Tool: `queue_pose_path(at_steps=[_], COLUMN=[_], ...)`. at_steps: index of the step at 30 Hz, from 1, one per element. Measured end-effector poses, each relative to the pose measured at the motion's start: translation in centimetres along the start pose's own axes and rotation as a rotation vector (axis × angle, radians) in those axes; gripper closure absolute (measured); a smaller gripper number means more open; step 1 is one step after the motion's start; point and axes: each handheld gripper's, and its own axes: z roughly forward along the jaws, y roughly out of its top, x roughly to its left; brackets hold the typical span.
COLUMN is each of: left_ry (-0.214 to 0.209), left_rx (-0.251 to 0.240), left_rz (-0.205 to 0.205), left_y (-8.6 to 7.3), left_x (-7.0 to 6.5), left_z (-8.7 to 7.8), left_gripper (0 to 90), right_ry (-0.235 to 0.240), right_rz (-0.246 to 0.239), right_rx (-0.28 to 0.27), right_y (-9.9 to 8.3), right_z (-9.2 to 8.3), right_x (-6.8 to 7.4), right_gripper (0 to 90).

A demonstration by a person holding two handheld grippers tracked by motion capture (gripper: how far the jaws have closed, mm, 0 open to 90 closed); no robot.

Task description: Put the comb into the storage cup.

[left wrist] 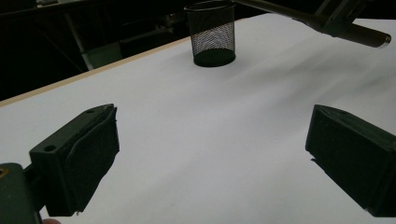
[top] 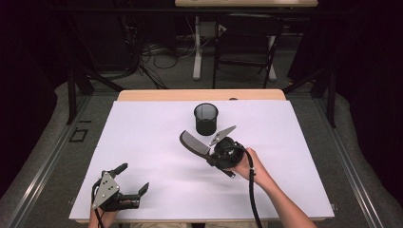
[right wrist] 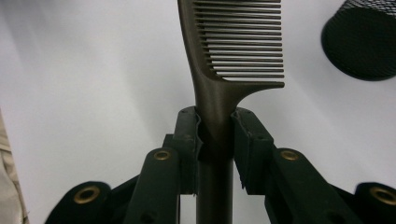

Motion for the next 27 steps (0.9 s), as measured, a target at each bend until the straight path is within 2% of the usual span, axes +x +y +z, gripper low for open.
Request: queue_pose_path(at_steps=[9, 27], left_ry=[0.003, 0.001], left_rx=[-0.001, -0.002], left_rz=[-0.005, -0.01], left_y=[0.0, 0.0], left_x=[0.0, 0.2], left_z=[0.0, -0.1], left_gripper=[3.0, 2.9], right_ry=[-0.019, -0.069], right_rz=[0.017, 0.031], right_rx=[-0.029, -0.111], right_y=[-1.0, -1.4], right_z=[-0.4, -1.6], right_x=[-0.3, -0.5], right_gripper=[72.7, 72.7])
